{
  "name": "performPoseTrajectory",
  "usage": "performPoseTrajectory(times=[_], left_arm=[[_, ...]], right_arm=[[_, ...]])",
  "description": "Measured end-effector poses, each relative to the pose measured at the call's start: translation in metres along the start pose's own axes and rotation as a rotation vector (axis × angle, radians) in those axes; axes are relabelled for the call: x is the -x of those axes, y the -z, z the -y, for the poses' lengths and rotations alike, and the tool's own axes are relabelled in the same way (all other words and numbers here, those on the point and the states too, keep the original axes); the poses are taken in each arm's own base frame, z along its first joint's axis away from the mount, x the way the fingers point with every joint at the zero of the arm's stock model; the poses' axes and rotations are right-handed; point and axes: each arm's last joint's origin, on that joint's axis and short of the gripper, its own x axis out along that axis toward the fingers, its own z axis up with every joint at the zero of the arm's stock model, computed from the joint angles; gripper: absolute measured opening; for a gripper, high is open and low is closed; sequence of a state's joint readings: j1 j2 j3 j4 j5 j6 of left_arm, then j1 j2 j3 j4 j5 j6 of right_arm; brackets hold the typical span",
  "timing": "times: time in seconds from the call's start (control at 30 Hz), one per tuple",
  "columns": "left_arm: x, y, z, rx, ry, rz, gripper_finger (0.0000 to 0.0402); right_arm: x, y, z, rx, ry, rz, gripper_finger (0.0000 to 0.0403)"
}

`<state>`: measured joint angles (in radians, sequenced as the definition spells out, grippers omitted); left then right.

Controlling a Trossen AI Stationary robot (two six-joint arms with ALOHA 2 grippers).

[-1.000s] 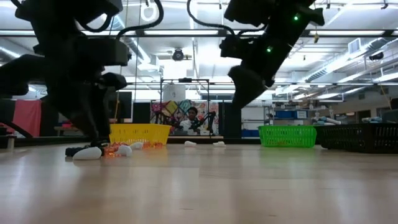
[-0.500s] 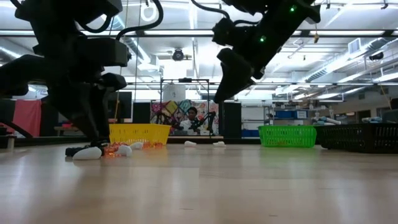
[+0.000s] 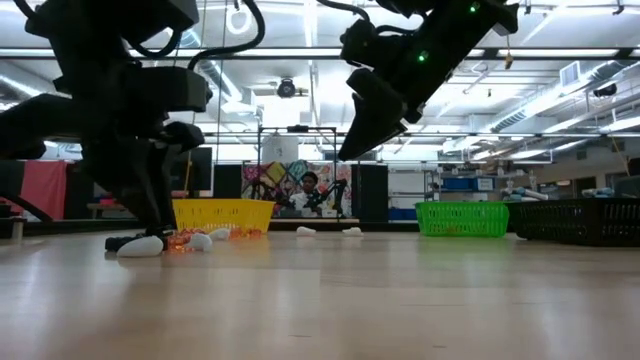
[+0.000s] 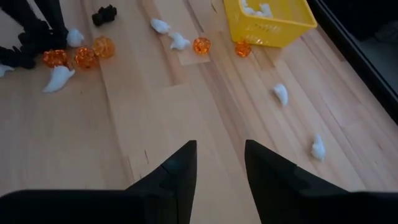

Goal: Sort Halloween decoration
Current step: Put the black skeleton toy into the black bin

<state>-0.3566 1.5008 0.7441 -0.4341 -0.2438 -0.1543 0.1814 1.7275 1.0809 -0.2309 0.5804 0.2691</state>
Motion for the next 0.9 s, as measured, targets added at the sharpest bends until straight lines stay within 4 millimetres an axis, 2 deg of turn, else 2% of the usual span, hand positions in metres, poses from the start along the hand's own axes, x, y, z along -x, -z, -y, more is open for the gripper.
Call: performPoseTrajectory(times=[0.13, 0.27, 0.4, 0.57, 0.77, 0.9], left_arm=[[-0.006, 0.0, 0.002, -0.01, 0.0, -0.017, 0.0077], [-0.01, 0.001, 0.003, -0.011, -0.003, -0.029, 0.0082], [-0.011, 0.001, 0.003, -0.015, -0.005, -0.033, 0.0063], [-0.011, 0.001, 0.003, -0.022, -0.006, -0.038, 0.0012], [-0.011, 0.002, 0.002, -0.023, -0.017, -0.045, 0.0004], [0.0, -0.001, 0.0, -0.012, -0.022, -0.007, 0.0002]], right_arm=[[0.0, -0.001, 0.0, -0.003, -0.002, 0.006, 0.0139], [0.0, -0.001, 0.0, -0.003, -0.002, 0.009, 0.0139], [0.0, -0.001, 0.0, -0.003, -0.001, 0.009, 0.0139], [0.0, -0.001, 0.0, -0.002, -0.001, 0.009, 0.0139], [0.001, 0.001, -0.001, 0.025, -0.003, -0.009, 0.0139], [0.003, 0.002, -0.004, 0.037, -0.005, -0.007, 0.0139]])
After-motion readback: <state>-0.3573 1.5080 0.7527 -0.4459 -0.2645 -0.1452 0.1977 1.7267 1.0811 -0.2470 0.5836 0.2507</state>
